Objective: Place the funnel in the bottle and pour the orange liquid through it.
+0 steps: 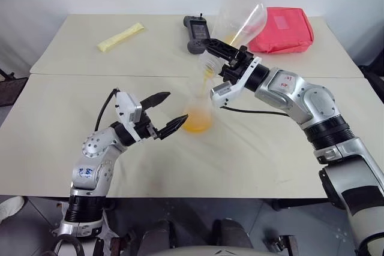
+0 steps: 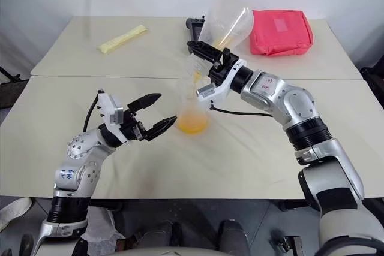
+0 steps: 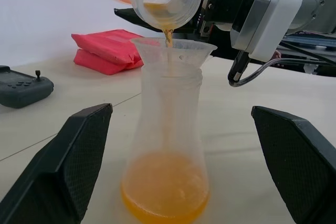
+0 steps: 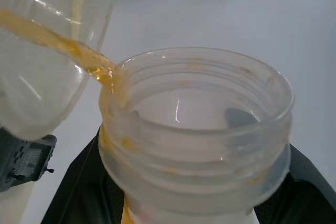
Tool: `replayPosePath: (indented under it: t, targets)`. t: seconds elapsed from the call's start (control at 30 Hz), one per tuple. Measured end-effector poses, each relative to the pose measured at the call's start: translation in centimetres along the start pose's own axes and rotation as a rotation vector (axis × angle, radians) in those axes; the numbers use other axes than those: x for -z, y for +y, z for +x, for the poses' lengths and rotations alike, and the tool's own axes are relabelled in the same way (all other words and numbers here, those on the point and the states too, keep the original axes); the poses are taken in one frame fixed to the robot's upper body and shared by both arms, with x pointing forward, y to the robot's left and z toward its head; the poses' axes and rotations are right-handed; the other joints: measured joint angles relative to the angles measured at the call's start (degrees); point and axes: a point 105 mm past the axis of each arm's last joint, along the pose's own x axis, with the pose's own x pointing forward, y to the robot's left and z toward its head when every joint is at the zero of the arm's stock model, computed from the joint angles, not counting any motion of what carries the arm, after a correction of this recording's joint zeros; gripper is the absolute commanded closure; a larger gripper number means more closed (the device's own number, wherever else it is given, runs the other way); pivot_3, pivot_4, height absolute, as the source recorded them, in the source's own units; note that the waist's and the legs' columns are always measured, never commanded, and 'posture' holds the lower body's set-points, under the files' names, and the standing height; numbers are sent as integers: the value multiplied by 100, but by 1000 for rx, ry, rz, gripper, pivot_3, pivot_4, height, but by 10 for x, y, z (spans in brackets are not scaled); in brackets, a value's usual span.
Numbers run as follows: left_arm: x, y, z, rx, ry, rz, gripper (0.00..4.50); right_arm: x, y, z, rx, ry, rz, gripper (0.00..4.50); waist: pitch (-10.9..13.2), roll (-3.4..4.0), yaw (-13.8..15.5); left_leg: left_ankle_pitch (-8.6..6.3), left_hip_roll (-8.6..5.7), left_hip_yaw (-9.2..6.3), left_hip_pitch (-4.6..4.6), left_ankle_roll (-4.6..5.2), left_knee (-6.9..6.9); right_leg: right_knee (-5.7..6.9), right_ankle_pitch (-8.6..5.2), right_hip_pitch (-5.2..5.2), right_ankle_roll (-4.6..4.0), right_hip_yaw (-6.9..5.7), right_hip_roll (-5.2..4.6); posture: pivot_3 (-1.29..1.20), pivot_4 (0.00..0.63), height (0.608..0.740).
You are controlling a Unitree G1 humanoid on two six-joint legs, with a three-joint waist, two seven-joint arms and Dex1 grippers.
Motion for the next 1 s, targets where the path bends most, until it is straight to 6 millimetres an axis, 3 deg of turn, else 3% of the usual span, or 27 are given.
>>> replayPosePath:
  t: [1.0]
  targets:
    - [-1,1,1,-6,-8,6,0,1,-3,1,14,0,-13,1994,0,0,1,0,0,0,0,0,0,0,0,0,0,0,0,0,150,740]
